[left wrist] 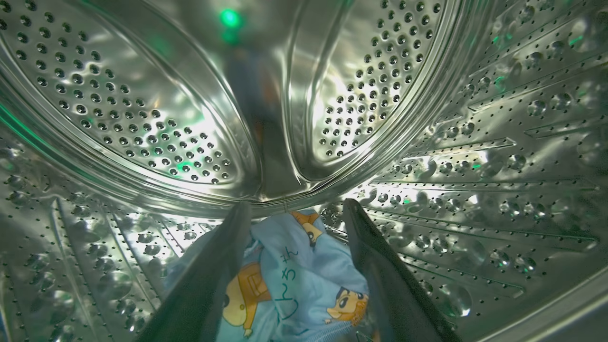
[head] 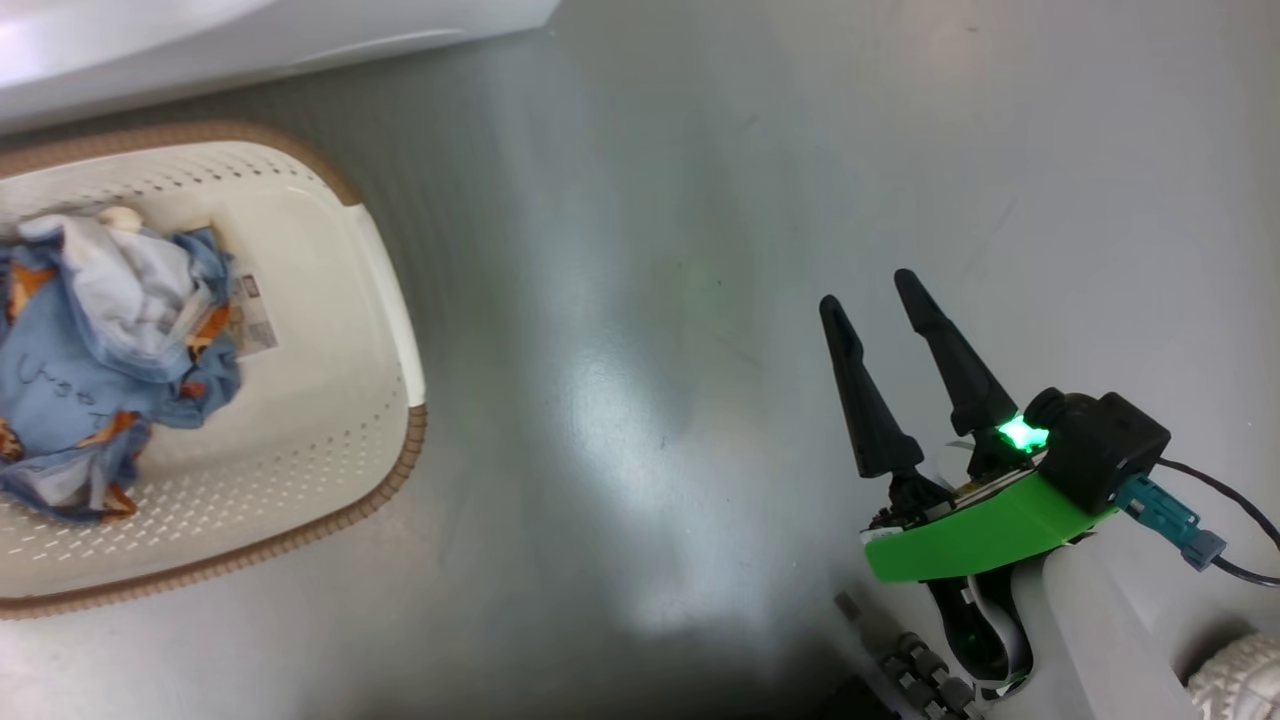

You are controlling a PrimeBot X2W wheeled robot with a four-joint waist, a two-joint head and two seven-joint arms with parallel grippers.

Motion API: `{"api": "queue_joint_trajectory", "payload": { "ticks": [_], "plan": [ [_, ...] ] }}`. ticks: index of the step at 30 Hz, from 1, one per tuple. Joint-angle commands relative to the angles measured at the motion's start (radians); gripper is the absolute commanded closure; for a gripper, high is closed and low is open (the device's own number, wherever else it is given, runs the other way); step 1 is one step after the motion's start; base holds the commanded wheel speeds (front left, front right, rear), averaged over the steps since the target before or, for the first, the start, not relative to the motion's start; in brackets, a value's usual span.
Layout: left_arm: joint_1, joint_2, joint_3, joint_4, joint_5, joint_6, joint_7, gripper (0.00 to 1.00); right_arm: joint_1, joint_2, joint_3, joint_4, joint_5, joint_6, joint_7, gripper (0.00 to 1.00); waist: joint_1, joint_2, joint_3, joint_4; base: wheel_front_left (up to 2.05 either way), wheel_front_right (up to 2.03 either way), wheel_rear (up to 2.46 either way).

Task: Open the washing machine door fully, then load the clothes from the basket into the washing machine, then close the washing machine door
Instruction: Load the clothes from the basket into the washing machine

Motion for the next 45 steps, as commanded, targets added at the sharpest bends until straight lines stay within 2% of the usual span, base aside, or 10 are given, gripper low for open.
{"api": "queue_joint_trajectory", "payload": {
  "ticks": [1, 20, 33, 45],
  "plan": [
    [0.029, 0.037, 0.008, -0.021, -0.008, -0.003, -0.013, 0.0, 0.015, 0.002, 0.013, -0.017, -0.003, 0.002, -0.005, 0.0, 0.0, 0.0, -0.019, 0.018, 0.0, 0.0, 0.0],
    [0.284, -0.032, 0.089, -0.167, -0.028, 0.0, -0.054, 0.0, 0.013, 0.002, -0.029, 0.014, -0.029, 0.002, -0.005, 0.0, 0.0, 0.0, -0.174, 0.076, 0.0, 0.0, 0.0],
    [0.603, -0.091, 0.224, -0.398, 0.034, 0.004, -0.054, 0.0, 0.039, 0.002, -0.049, 0.038, -0.045, 0.002, -0.005, 0.0, 0.0, 0.0, -0.318, 0.104, 0.0, 0.0, 0.0],
    [0.984, -0.185, 0.366, -0.639, 0.169, 0.01, -0.055, 0.0, 0.11, 0.002, -0.075, 0.055, -0.079, 0.002, -0.005, 0.0, 0.0, 0.0, -0.497, 0.129, 0.0, 0.0, 0.0]
  ]
}}
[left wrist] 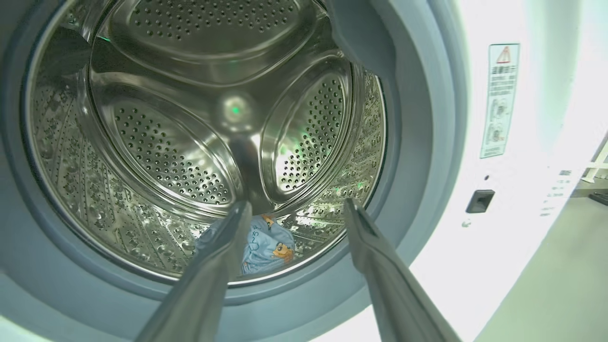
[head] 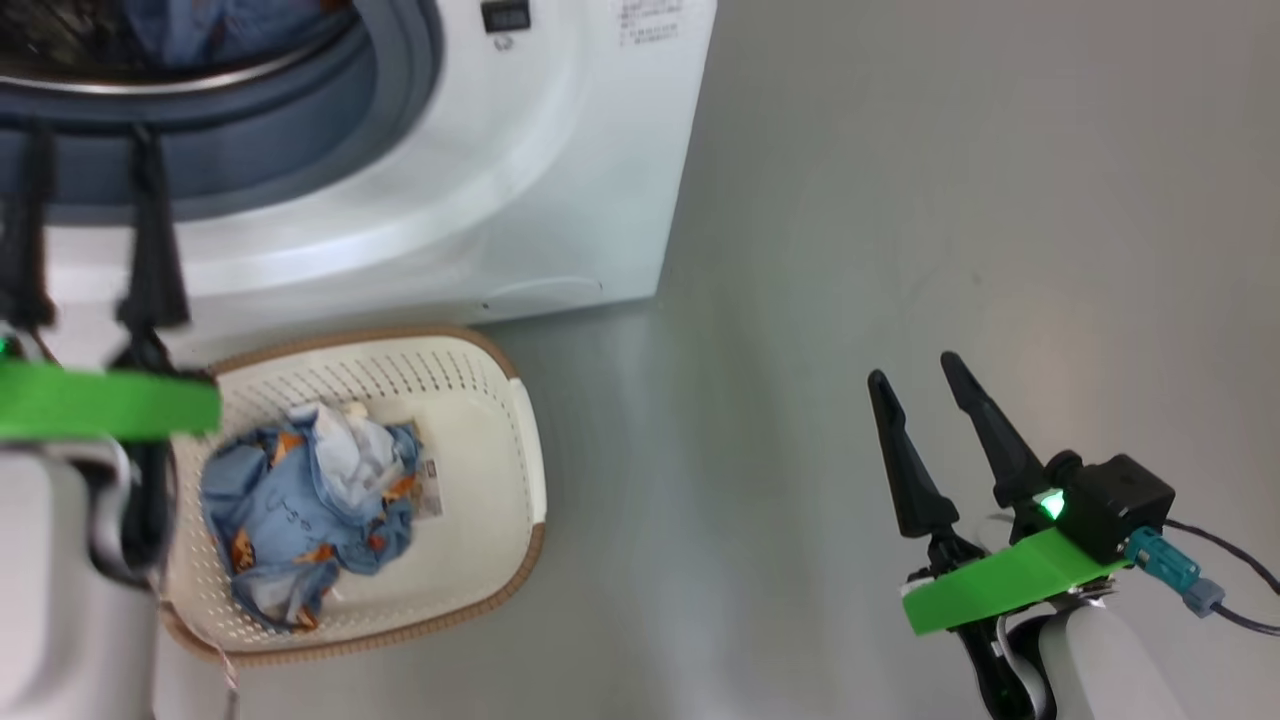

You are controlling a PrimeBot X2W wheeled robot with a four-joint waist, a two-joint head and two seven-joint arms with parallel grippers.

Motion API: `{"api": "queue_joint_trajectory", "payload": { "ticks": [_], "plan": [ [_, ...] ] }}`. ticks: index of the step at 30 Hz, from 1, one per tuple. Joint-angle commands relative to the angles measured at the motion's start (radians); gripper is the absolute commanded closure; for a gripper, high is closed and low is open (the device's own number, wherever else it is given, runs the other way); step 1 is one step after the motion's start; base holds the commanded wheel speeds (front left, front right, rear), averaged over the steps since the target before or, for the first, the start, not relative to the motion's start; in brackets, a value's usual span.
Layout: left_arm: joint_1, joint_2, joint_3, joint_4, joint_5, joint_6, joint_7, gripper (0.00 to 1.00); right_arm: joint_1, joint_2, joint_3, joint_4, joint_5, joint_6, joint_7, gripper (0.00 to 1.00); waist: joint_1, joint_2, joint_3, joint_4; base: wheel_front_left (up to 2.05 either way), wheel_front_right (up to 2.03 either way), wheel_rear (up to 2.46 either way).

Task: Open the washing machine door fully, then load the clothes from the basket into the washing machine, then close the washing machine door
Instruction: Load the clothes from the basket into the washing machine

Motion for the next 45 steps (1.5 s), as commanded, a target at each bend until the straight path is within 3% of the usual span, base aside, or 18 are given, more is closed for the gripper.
{"api": "queue_joint_trajectory", "payload": {
  "ticks": [1, 12, 17, 33, 45],
  "plan": [
    [0.031, 0.028, 0.042, -0.043, 0.02, 0.006, -0.005, 0.0, 0.023, 0.004, 0.018, -0.019, -0.012, 0.002, -0.005, 0.0, 0.0, 0.0, -0.065, 0.017, 0.0, 0.0, 0.0],
    [0.302, -0.073, 0.118, -0.155, 0.11, -0.001, -0.005, 0.0, 0.087, 0.004, 0.025, -0.013, -0.035, 0.002, -0.005, 0.0, 0.0, 0.0, -0.205, 0.027, 0.0, 0.0, 0.0],
    [0.406, -0.086, 0.144, -0.184, 0.154, -0.004, -0.005, 0.0, 0.117, 0.004, 0.026, -0.012, -0.041, 0.002, -0.005, 0.0, 0.0, 0.0, -0.252, 0.029, 0.0, 0.0, 0.0],
    [0.61, -0.165, 0.243, -0.218, 0.214, -0.005, -0.005, 0.0, 0.169, 0.004, 0.03, -0.012, -0.047, 0.002, -0.005, 0.0, 0.0, 0.0, -0.328, 0.035, 0.0, 0.0, 0.0],
    [0.722, -0.202, 0.26, -0.24, 0.24, -0.001, -0.005, 0.0, 0.195, 0.004, 0.025, -0.022, -0.055, 0.002, -0.005, 0.0, 0.0, 0.0, -0.361, 0.034, 0.0, 0.0, 0.0]
  ]
}}
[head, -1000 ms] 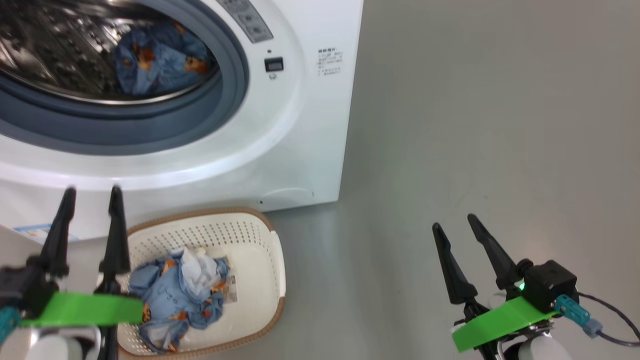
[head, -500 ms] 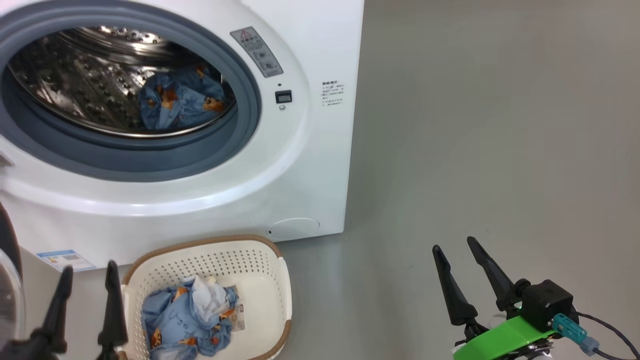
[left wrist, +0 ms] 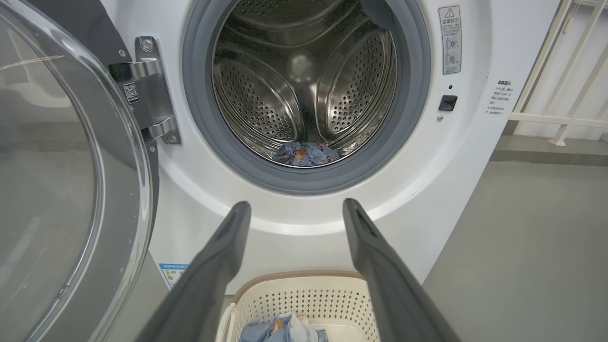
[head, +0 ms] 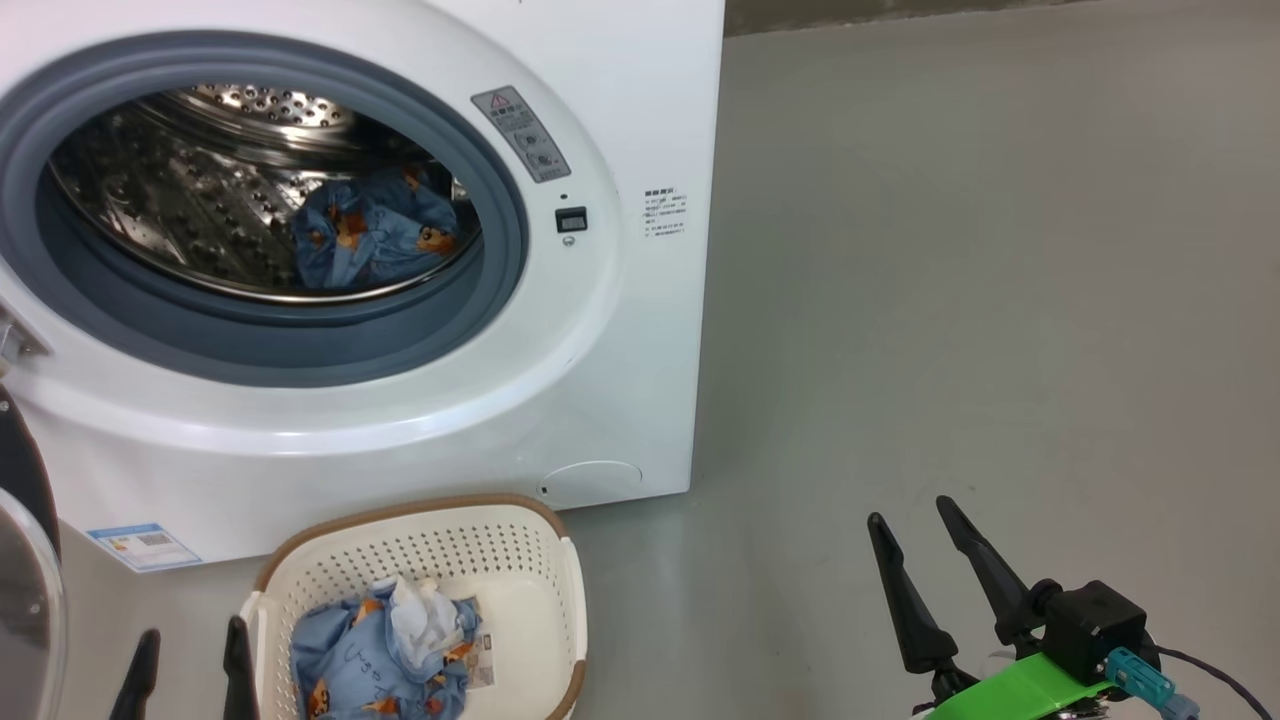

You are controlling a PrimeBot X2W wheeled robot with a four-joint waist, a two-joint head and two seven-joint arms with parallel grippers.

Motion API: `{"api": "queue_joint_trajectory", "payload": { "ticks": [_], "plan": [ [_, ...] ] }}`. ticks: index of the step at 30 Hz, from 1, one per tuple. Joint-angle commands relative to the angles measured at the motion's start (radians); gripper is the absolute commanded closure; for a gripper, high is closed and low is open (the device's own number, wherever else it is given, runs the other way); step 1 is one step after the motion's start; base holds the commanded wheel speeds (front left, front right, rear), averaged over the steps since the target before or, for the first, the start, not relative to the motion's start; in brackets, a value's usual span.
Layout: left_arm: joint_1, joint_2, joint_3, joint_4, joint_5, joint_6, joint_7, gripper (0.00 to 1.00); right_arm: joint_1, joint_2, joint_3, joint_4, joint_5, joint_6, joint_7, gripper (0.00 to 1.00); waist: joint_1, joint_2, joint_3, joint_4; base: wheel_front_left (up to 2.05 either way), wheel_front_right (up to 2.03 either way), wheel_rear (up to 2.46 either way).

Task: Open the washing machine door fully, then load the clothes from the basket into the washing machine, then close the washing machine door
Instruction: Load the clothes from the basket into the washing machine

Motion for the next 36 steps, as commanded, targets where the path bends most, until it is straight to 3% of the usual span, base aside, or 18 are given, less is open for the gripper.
{"api": "queue_joint_trajectory", "payload": {
  "ticks": [1, 36],
  "plan": [
    [0.001, 0.005, 0.038, -0.028, 0.011, 0.002, -0.005, 0.0, -0.005, 0.001, 0.022, -0.028, -0.016, 0.002, -0.005, 0.0, 0.0, 0.0, -0.007, -0.001, 0.0, 0.0, 0.0],
    [0.026, -0.002, 0.024, -0.006, -0.004, 0.001, -0.005, 0.0, 0.005, 0.001, 0.018, -0.039, -0.021, 0.002, -0.005, 0.0, 0.0, 0.0, 0.012, 0.002, 0.0, 0.0, 0.0]
  ]
}}
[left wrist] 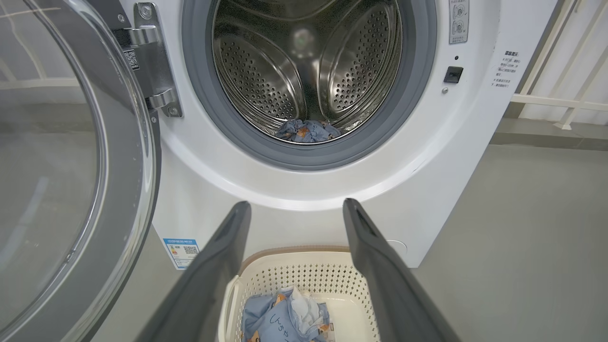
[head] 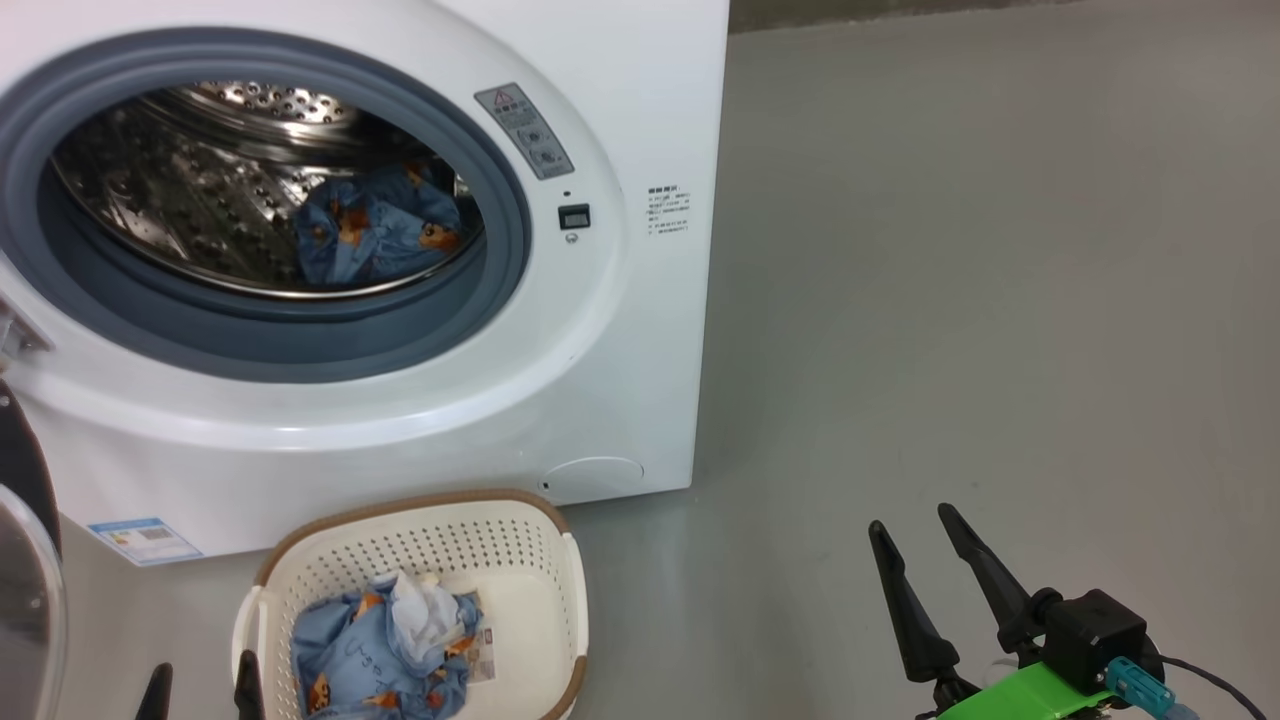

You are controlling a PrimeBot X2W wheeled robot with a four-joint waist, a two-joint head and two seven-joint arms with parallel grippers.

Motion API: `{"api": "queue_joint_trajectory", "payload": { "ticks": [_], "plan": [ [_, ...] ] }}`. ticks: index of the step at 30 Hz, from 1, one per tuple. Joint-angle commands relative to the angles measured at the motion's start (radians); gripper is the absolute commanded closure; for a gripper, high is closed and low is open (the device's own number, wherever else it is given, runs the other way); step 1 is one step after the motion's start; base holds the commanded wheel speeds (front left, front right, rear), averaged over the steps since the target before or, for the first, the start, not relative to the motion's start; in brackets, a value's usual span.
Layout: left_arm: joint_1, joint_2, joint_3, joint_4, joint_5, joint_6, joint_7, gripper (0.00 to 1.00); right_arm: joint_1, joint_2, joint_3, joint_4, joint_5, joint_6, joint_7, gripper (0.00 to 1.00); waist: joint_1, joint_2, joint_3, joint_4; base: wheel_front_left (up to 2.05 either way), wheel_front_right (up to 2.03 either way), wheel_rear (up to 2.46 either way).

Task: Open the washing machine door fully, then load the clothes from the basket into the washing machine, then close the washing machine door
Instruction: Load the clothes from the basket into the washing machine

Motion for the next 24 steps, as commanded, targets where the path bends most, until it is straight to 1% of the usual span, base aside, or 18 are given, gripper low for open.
{"api": "queue_joint_trajectory", "payload": {
  "ticks": [1, 11, 23, 24],
  "plan": [
    [-0.029, 0.005, 0.029, -0.012, -0.011, 0.001, -0.005, 0.0, -0.014, 0.001, 0.019, -0.025, -0.004, 0.002, -0.005, 0.0, 0.0, 0.0, 0.014, -0.001, 0.0, 0.0, 0.0],
    [-0.1, 0.007, 0.015, 0.055, -0.039, -0.003, -0.005, 0.0, -0.034, 0.001, 0.02, -0.03, 0.0, 0.002, -0.005, 0.0, 0.0, 0.0, 0.112, -0.012, 0.0, 0.0, 0.0],
    [-0.241, 0.079, -0.062, 0.154, -0.135, -0.003, -0.005, 0.0, -0.071, 0.001, 0.026, -0.05, 0.001, 0.002, -0.005, 0.0, 0.0, 0.0, 0.294, -0.034, 0.0, 0.0, 0.0],
    [-0.241, 0.079, -0.062, 0.154, -0.135, -0.003, -0.005, 0.0, -0.071, 0.001, 0.026, -0.05, 0.001, 0.002, -0.005, 0.0, 0.0, 0.0, 0.294, -0.034, 0.0, 0.0, 0.0]
  ]
}}
